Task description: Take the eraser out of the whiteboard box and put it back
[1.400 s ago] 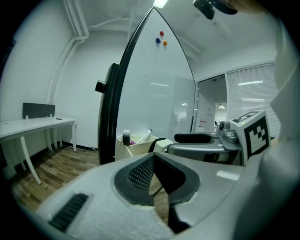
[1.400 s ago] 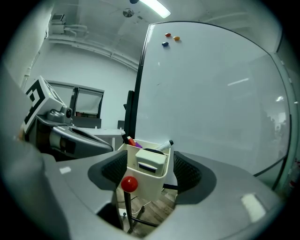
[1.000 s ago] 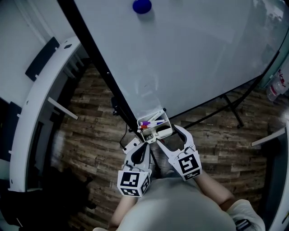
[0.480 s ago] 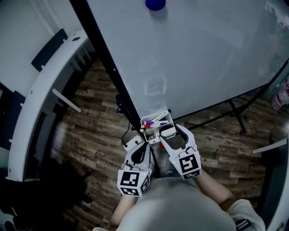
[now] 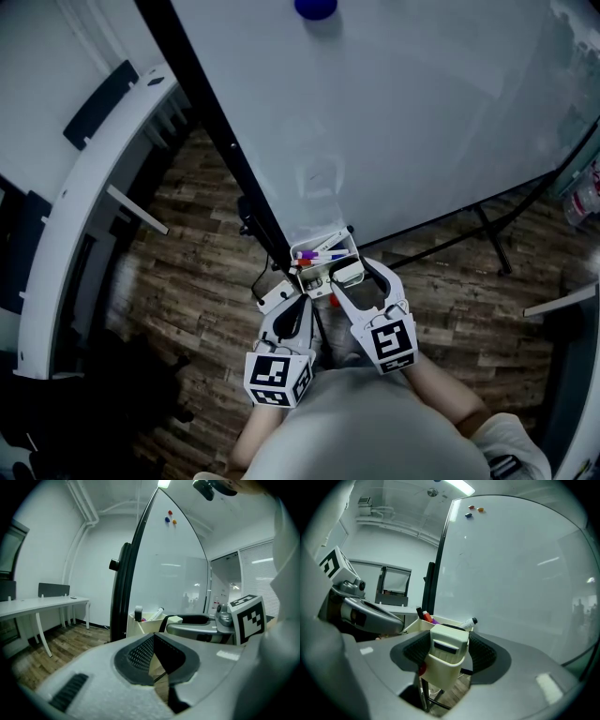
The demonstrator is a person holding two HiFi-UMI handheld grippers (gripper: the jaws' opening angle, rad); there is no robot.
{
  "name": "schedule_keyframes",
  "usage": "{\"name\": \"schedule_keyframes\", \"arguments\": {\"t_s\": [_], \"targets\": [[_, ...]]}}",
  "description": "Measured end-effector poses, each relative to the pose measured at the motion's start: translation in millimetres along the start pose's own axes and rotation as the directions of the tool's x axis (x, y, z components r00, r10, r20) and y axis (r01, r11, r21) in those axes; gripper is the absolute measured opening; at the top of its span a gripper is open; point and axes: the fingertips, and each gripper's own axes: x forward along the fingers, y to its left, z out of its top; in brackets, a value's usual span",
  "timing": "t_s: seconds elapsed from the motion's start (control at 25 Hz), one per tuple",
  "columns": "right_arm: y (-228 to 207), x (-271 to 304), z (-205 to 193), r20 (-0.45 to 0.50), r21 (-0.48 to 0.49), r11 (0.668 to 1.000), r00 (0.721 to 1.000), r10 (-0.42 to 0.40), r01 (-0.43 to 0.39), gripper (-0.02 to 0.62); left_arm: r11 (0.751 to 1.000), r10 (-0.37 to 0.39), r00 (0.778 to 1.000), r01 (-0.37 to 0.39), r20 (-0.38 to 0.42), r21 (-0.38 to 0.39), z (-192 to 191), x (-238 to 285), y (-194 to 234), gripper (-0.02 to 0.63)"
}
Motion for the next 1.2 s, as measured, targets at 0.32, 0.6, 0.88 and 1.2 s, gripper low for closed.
{"name": "schedule_keyframes", "arguments": {"t_s": [0.32,0.6,0.88,1.2], "targets": [[1,-3,4,0.005,-0.016,0.999,1.0,-0.029,0.029,0.262,1.0,0.003,1.0,-0.003,0.0,-0.003,0,-7,4,0.002],[15,-9,22,0.053,-0.129,0.991,0.998,-0.02,0.027,0.258,1.0,-0.004,1.0,0.004,0.005,-0.008,0,-10,5,0.002],[14,-12,29,0.063,-0.124,0.991,0.997,-0.033,0.041,0.258,1.0,-0.011,1.0,0.011,0.009,-0.009,3,-12,5,0.002],[11,-20,37,0.081,-0.111,0.991,0.995,-0.063,0.072,0.256,1.0,-0.029,0.999,0.029,0.014,-0.006,2,-14,2,0.002]]}}
